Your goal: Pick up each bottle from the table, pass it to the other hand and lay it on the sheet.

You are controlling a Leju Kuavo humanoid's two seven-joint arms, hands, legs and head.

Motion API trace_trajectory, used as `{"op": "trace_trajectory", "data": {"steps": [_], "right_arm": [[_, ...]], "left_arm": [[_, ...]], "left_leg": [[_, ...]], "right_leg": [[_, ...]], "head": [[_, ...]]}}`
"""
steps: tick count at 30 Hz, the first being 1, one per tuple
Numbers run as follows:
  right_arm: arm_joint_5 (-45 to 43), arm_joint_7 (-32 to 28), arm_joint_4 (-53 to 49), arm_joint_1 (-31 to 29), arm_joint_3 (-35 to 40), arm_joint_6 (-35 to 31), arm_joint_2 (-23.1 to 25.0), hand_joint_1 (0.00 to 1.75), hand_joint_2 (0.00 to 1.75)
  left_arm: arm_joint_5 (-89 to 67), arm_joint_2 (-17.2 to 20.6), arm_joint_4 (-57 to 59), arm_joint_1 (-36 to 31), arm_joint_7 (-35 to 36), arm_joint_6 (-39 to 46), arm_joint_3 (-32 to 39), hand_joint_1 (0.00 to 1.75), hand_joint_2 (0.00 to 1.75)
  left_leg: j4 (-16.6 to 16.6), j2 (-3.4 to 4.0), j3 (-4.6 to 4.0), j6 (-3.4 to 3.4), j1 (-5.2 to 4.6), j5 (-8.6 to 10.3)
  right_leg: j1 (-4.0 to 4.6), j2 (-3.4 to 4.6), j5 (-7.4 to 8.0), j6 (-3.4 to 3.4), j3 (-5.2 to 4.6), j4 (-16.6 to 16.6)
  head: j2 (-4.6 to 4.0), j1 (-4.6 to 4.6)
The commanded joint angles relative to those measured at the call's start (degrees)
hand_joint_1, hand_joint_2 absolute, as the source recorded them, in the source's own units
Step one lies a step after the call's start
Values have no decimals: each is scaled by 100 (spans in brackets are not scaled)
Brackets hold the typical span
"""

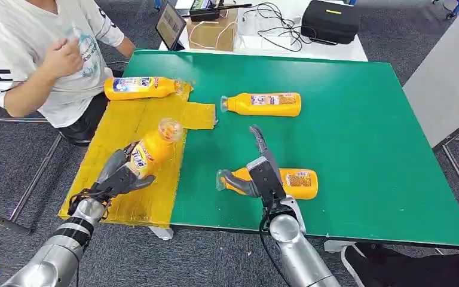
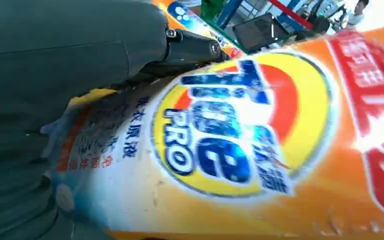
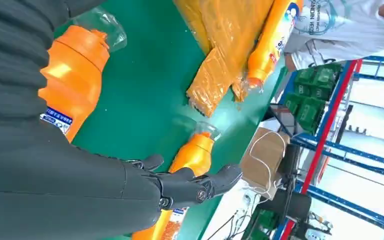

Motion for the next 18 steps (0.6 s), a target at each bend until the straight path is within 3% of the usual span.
{"op": "trace_trajectory", "data": {"steps": [1, 7, 16, 17, 18], "right_arm": [[-8, 59, 264, -198, -112, 105, -31, 0, 175], [-25, 88, 631, -415, 20, 260, 24, 0, 175], [-34, 96, 838, -577, 125, 374, 67, 0, 175], [-34, 96, 851, -584, 126, 380, 66, 0, 175], [11, 124, 910, -610, 163, 395, 47, 0, 175]], "left_arm": [[-1922, 715, 1940, -840, 1446, 766, -844, 175, 175], [-3025, 950, 2431, -1295, 2059, -27, -1679, 175, 175], [-3183, 776, 2494, -1368, 2159, -473, -1835, 175, 175], [-3185, 764, 2491, -1369, 2158, -477, -1836, 155, 175], [-3128, 752, 2461, -1330, 2088, -477, -1786, 0, 175]], "left_leg": [[-1, 5, 30, -9, 8, -9], [-9, 19, 52, -14, 5, -5], [-13, 35, 70, -19, 1, -5], [-11, 29, 64, -17, 0, -1], [-11, 29, 67, -17, 1, -2]], "right_leg": [[10, 1, -10, -13, 28, 2], [8, 14, -2, -16, 41, 3], [5, 27, 8, -30, 46, 10], [3, 22, 9, -27, 42, 13], [4, 22, 10, -27, 45, 11]], "head": [[0, 2], [0, -2], [0, -2], [0, -2], [0, -2]]}}
